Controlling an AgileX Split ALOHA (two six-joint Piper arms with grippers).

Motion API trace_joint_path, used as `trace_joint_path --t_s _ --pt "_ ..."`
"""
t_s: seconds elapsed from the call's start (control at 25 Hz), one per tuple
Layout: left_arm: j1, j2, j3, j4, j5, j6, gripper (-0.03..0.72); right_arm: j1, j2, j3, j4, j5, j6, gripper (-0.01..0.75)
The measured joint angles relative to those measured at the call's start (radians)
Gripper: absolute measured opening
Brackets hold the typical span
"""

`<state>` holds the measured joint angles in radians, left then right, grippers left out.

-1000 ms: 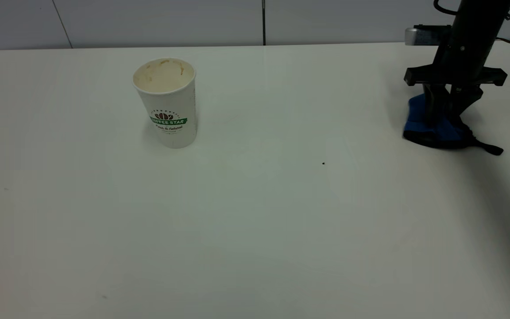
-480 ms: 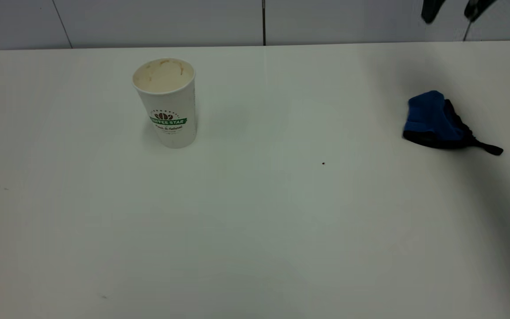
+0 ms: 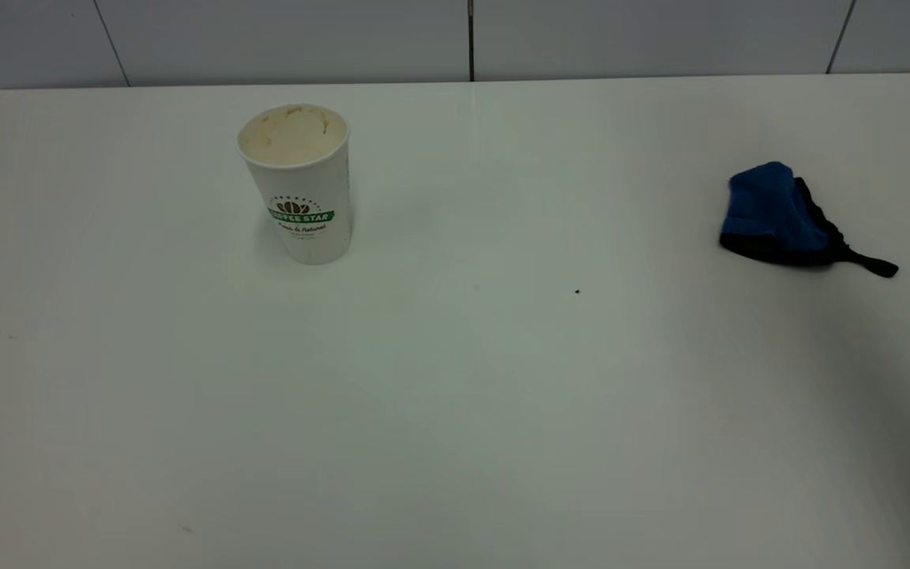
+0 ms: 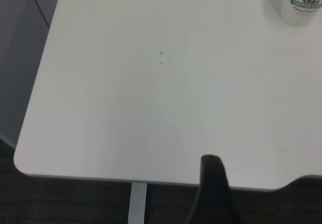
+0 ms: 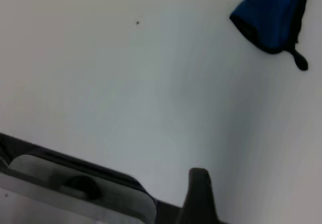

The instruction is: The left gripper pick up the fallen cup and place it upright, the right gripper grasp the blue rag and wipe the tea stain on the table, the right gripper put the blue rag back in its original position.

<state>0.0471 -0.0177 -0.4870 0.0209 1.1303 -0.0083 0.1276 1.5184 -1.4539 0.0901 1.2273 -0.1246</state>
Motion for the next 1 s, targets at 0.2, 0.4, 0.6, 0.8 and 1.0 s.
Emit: trace_joint_path --t_s 0.2,0.4,0.6,0.8,1.0 --pt "0.0 0.0 0.0 0.0 0.0 0.0 0.583 0.0 -0.329 0.267 -0.039 0.01 0.091 0.661" --pt "0.0 0.0 0.0 0.0 0.0 0.0 0.583 0.001 -0.615 0.518 -0.039 0.01 0.107 0.657" --pt "0.0 0.0 0.0 0.0 0.0 0.0 0.583 -0.001 -0.912 0.744 -0.041 -0.006 0.125 0.652" --pt "0.0 0.0 0.0 0.0 0.0 0.0 0.583 -0.022 -1.208 0.894 -0.034 -0.069 0.114 0.645" --pt "0.0 0.0 0.0 0.0 0.0 0.0 0.583 -0.069 -1.366 0.971 -0.035 -0.105 0.107 0.635"
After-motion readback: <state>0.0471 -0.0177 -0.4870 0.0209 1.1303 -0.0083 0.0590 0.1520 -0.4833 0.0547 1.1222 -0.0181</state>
